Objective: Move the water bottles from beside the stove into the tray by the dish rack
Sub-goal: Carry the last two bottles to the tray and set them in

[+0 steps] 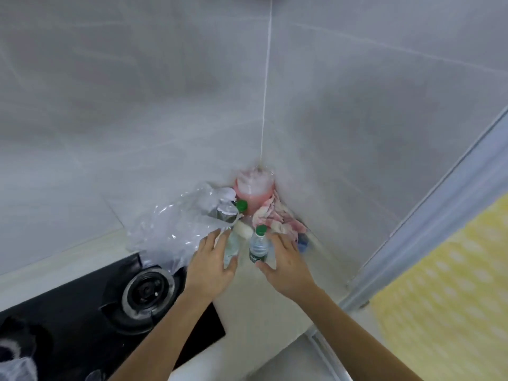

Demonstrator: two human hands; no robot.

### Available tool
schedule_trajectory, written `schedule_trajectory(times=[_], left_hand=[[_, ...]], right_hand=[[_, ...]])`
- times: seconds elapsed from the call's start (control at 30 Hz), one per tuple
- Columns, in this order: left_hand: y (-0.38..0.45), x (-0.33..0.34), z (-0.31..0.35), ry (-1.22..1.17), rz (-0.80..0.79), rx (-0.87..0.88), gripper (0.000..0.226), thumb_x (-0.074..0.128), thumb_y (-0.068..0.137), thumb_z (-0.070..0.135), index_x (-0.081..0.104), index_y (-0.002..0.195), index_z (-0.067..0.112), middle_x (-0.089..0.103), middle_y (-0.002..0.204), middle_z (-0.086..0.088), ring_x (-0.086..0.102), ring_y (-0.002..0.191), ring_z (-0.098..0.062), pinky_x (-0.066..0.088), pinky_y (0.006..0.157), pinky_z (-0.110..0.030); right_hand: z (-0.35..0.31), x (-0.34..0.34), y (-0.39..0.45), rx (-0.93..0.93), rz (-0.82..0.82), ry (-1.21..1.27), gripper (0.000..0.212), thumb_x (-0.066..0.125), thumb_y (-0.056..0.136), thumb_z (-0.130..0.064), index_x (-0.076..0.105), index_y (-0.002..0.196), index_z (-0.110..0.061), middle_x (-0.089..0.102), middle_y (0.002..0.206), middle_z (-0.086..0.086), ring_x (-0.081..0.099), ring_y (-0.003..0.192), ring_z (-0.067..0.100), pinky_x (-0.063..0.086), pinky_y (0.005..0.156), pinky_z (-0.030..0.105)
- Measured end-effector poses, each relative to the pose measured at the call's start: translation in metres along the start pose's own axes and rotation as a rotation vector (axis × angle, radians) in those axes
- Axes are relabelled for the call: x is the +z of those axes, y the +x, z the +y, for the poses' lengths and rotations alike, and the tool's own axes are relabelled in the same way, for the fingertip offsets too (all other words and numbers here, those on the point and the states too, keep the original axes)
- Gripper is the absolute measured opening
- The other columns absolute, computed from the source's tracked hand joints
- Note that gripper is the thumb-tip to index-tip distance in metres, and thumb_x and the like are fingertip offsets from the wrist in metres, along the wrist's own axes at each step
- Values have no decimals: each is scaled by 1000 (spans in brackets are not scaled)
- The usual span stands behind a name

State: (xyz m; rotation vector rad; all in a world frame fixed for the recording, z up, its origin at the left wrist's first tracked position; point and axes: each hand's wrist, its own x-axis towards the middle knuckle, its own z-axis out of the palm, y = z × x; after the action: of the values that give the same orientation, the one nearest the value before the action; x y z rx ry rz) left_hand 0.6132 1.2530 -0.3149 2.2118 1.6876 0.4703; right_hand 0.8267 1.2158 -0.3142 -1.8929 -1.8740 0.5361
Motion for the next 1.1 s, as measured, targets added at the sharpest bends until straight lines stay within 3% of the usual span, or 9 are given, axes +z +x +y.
schedule_trajectory(times=[0.13, 0.3, 0.43, 0.57, 0.83, 0.97, 1.1], left_hand=[[55, 19, -13, -52, -79, -93, 68, 62, 102, 34, 37, 162, 15, 42, 164, -3, 40, 149, -27, 40, 119, -41], [81, 39, -21, -102, -224, -219, 55, 53, 109, 33, 36, 160, 23, 53, 150, -3, 52, 136, -27, 45, 111, -43], [87, 50, -21, -100, -176, -268, 31, 56, 107, 23, 49, 138, 21, 63, 130, -4, 65, 114, -31, 53, 94, -44], [89, 53, -18, -83, -130, -307, 19, 58, 106, 20, 49, 121, 11, 67, 116, -9, 65, 102, -37, 53, 85, -45], [47, 49, -2, -35, -51, -342, 24, 61, 105, 31, 54, 124, 18, 71, 116, -4, 70, 97, -34, 49, 75, -40], [11, 48, 6, -11, -23, -338, 25, 63, 103, 34, 53, 121, 20, 71, 114, -1, 69, 95, -34, 43, 68, -38], [-23, 56, 13, -44, -2, -358, 25, 65, 101, 35, 55, 121, 23, 71, 113, 3, 70, 93, -34, 52, 72, -42]], right_hand=[[7, 11, 64, 9, -73, 59, 68, 69, 98, -31, 39, 158, -19, 49, 154, 6, 43, 144, 31, 36, 118, 42], [23, 31, 108, -58, -256, -61, 54, 56, 103, -29, 43, 154, -17, 51, 152, 8, 47, 141, 30, 42, 113, 42], [45, 37, 121, -128, -290, -109, 42, 52, 102, -24, 51, 143, -18, 58, 138, 7, 54, 128, 27, 48, 105, 45], [60, 39, 130, -185, -308, -112, 33, 52, 104, -30, 53, 132, -14, 62, 128, 8, 61, 118, 30, 50, 99, 46], [77, 32, 112, -264, -295, -69, 35, 54, 106, -34, 55, 133, -12, 68, 118, 13, 64, 109, 32, 50, 95, 49], [78, 22, 89, -301, -356, -38, 32, 54, 108, -36, 54, 128, -12, 66, 100, 5, 59, 87, 20, 39, 71, 37], [78, 14, 60, -331, -398, 2, 26, 57, 106, -34, 56, 123, -15, 68, 100, 6, 64, 88, 25, 45, 75, 40]])
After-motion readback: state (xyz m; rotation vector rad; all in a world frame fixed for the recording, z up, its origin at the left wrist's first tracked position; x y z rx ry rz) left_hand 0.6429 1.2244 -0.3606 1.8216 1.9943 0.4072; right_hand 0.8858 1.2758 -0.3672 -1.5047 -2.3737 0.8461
